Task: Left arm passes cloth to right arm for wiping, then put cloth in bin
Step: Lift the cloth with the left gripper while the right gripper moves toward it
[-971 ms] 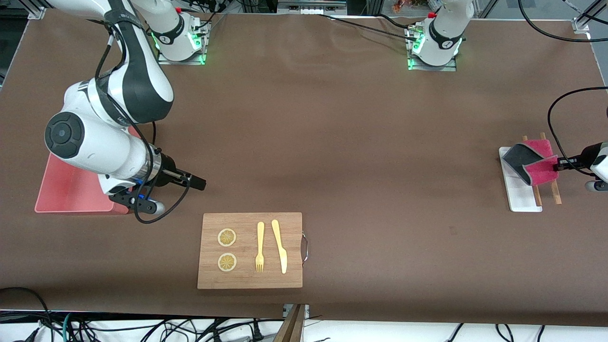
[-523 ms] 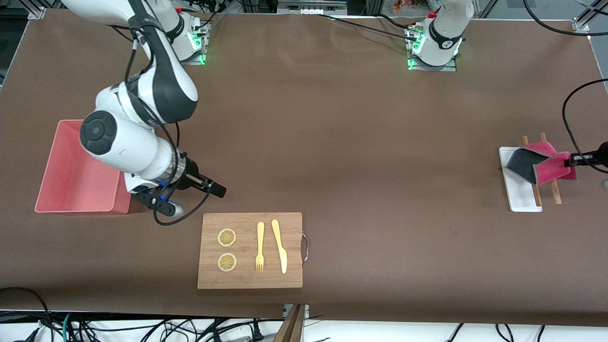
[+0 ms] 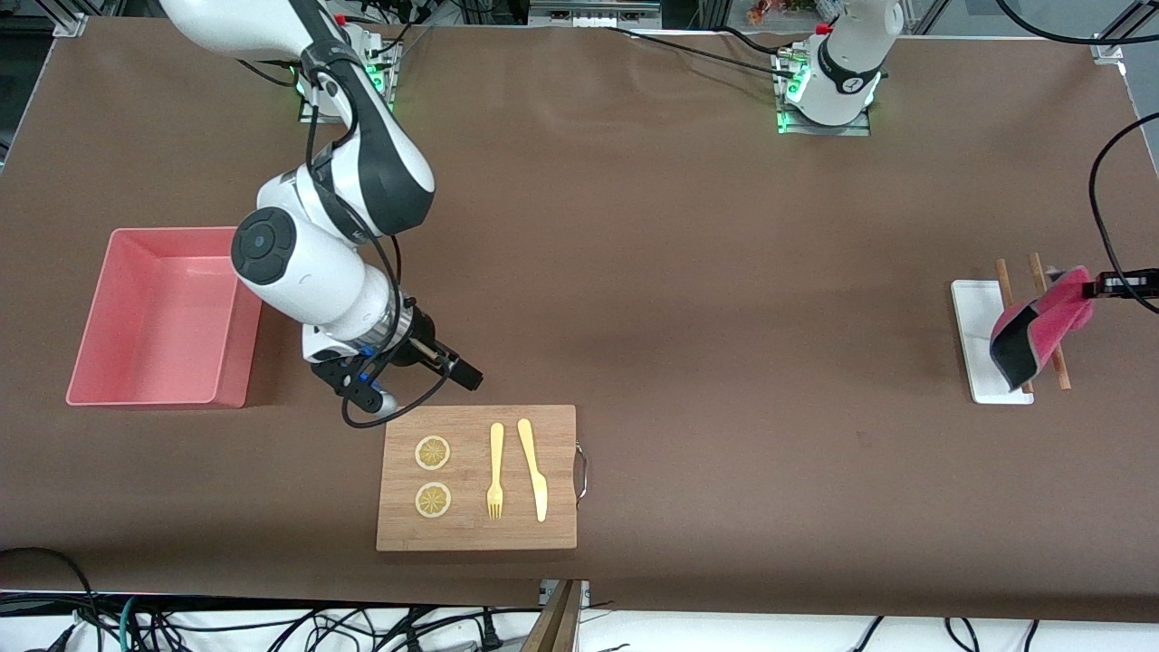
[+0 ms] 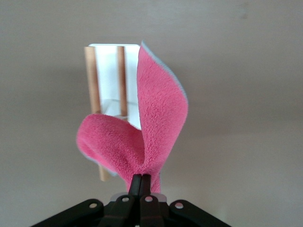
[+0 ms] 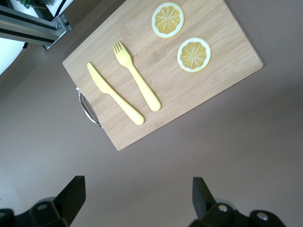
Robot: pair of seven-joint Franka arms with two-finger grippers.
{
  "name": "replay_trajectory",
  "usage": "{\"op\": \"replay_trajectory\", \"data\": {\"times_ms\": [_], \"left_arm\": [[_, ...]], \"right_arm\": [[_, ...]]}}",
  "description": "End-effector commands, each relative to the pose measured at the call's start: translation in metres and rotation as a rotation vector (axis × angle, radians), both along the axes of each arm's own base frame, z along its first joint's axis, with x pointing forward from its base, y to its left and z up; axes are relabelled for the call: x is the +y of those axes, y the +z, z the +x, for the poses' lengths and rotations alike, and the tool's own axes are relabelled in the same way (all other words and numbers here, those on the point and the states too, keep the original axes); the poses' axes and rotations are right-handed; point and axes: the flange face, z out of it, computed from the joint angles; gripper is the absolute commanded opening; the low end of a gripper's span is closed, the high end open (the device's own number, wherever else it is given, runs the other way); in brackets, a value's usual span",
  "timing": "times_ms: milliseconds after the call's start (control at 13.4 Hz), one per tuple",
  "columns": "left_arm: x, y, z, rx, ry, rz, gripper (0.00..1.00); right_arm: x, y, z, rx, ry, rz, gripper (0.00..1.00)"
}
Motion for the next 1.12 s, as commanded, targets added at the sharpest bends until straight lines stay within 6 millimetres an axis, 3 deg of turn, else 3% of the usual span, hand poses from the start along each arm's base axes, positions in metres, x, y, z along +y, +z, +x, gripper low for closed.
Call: {"op": "replay_trajectory", "data": {"times_ms": [0, 149, 299, 597, 821, 1045], "left_arm": [[-0.058, 0.032, 0.013, 0.006, 0.029, -0.036, 0.00], [-0.097, 0.040, 0.018, 0.003, 0.041, -0.101, 0.00], [-0.149, 0.042, 0.023, 0.013, 0.071, -0.160, 0.00], [-0.284, 0.042, 0.028, 0.043, 0.166, -0.159, 0.00], [-0.360, 0.024, 0.035, 0.034, 0.237, -0.196, 0.00], [-0.417, 0.002, 0.035, 0.028, 0.300, -0.197, 0.00]], "right_arm": [[0.019, 0.006, -0.005, -0.018, -0.060, 0.039, 1.00], [0.033, -0.001, -0.007, -0.031, -0.097, 0.055, 1.00], [0.043, -0.010, -0.006, -0.052, -0.108, 0.066, 1.00], [0.078, -0.020, -0.013, -0.104, -0.213, 0.130, 1.00], [0.094, -0.022, -0.020, -0.115, -0.207, 0.143, 1.00], [0.112, -0.022, -0.033, -0.095, -0.178, 0.160, 1.00]]}}
